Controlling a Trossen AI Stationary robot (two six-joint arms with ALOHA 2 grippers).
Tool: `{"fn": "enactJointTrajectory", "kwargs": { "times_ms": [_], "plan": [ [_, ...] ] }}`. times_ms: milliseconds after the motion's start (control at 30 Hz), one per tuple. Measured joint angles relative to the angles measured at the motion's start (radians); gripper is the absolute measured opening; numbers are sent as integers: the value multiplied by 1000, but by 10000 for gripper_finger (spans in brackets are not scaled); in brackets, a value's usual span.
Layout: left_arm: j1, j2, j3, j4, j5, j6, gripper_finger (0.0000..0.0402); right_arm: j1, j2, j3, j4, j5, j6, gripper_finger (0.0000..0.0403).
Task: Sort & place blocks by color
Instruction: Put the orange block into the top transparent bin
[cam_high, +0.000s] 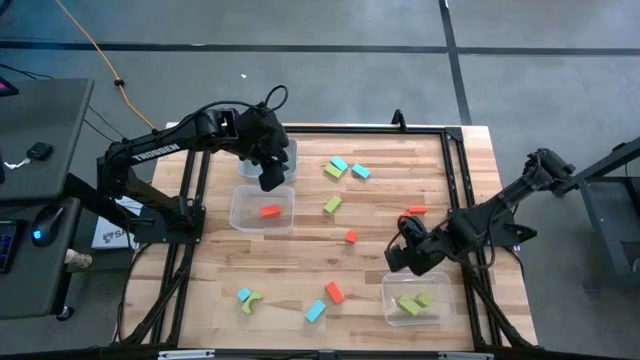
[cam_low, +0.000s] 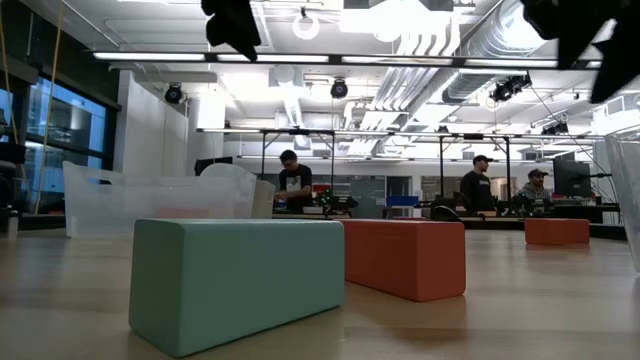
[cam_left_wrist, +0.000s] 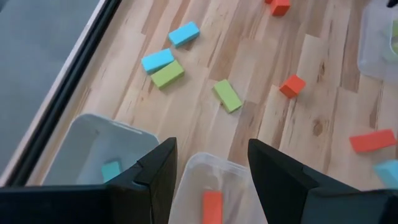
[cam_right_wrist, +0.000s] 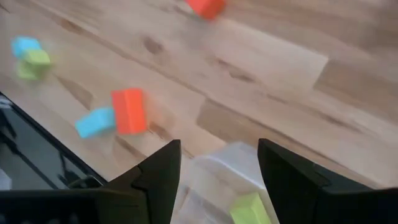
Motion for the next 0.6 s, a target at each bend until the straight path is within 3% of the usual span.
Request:
{"fn": "enactJointTrajectory", "kwargs": {
  "times_ms": [600],
  "plan": [
    [27, 0, 0, 181, 41, 178, 175, -206, -45, 0, 21, 122, -157, 204]
  ]
}}
